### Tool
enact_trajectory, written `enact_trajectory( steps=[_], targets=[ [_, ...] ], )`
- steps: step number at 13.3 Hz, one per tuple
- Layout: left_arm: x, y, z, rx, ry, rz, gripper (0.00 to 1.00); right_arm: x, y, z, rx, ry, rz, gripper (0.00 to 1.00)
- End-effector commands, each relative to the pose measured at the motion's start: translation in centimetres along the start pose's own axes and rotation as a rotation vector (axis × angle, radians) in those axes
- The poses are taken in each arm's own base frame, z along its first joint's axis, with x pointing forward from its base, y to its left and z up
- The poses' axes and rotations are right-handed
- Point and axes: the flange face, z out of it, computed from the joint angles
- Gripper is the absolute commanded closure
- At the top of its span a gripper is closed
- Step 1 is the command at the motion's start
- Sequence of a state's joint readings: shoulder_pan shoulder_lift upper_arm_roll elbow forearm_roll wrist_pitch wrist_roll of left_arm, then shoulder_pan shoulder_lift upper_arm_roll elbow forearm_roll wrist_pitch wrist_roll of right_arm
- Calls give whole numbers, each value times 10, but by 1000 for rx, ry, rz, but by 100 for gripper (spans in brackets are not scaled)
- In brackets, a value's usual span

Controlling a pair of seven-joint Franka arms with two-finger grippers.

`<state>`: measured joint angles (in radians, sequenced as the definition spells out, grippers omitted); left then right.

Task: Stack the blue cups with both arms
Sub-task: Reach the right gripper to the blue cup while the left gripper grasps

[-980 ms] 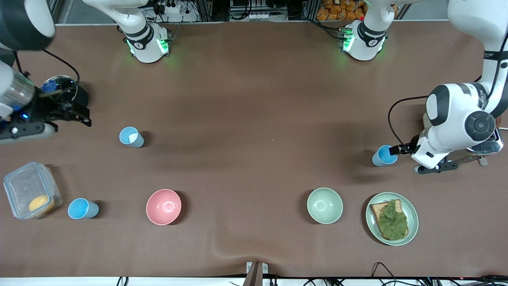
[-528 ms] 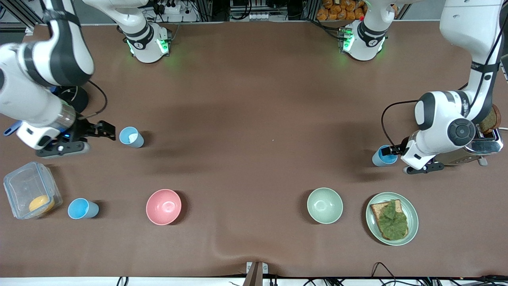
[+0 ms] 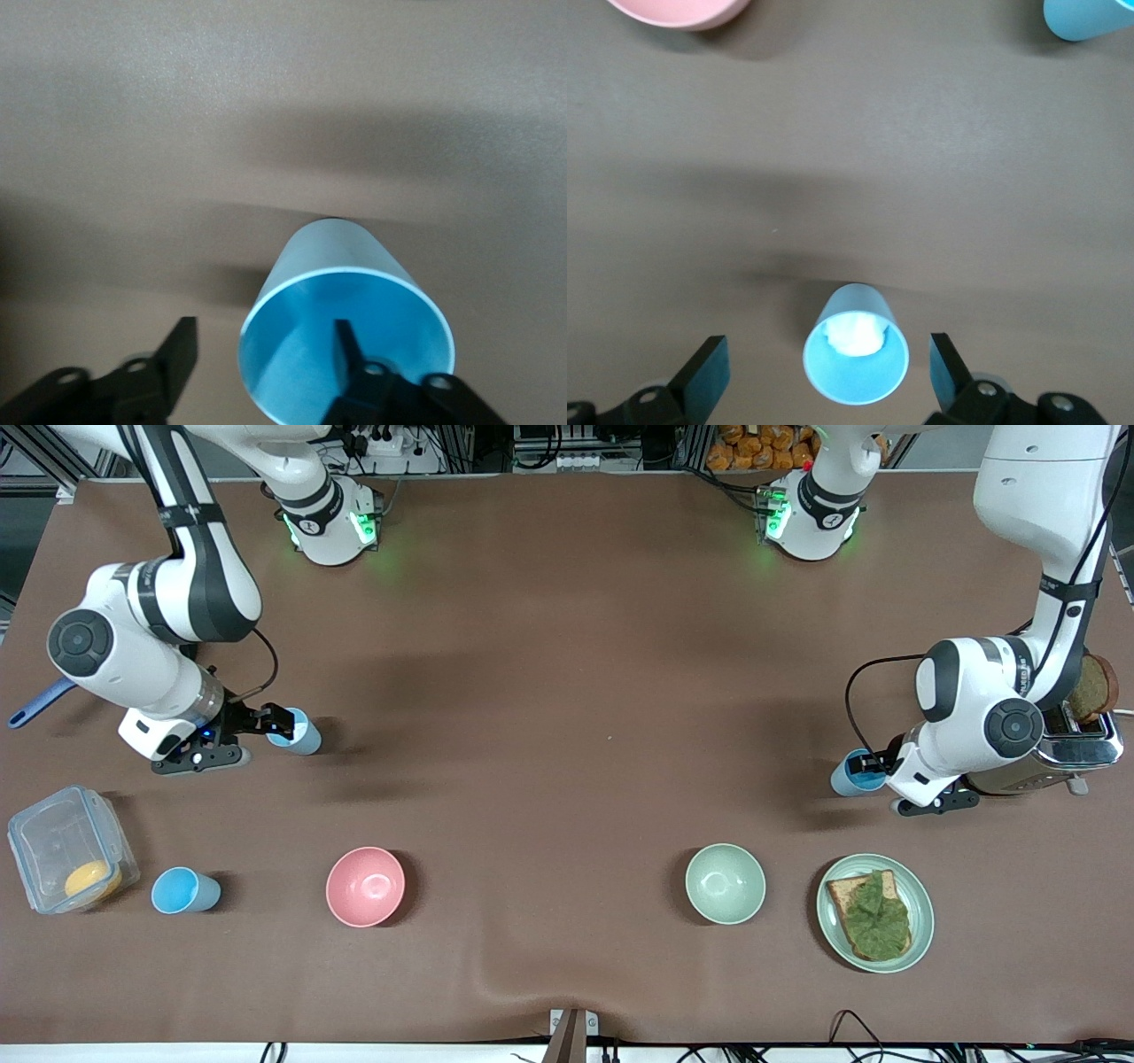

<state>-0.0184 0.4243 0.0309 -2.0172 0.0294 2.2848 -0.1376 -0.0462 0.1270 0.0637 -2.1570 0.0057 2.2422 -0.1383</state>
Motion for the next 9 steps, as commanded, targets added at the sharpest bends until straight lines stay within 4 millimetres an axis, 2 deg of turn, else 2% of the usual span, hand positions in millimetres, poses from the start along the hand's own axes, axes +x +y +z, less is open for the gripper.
enact_trajectory(
  steps=[1,7,9],
  targets=[
    [2,-3,-1,1,13,27,100,-3,34,9,2,14,-35,0],
    [3,-2,-17,-2,38,42,100,-13,53,35,10,-23,-21,0],
    [3,-2,-25,-4,49,40,100,-19,52,47,9,-17,-21,0]
  ],
)
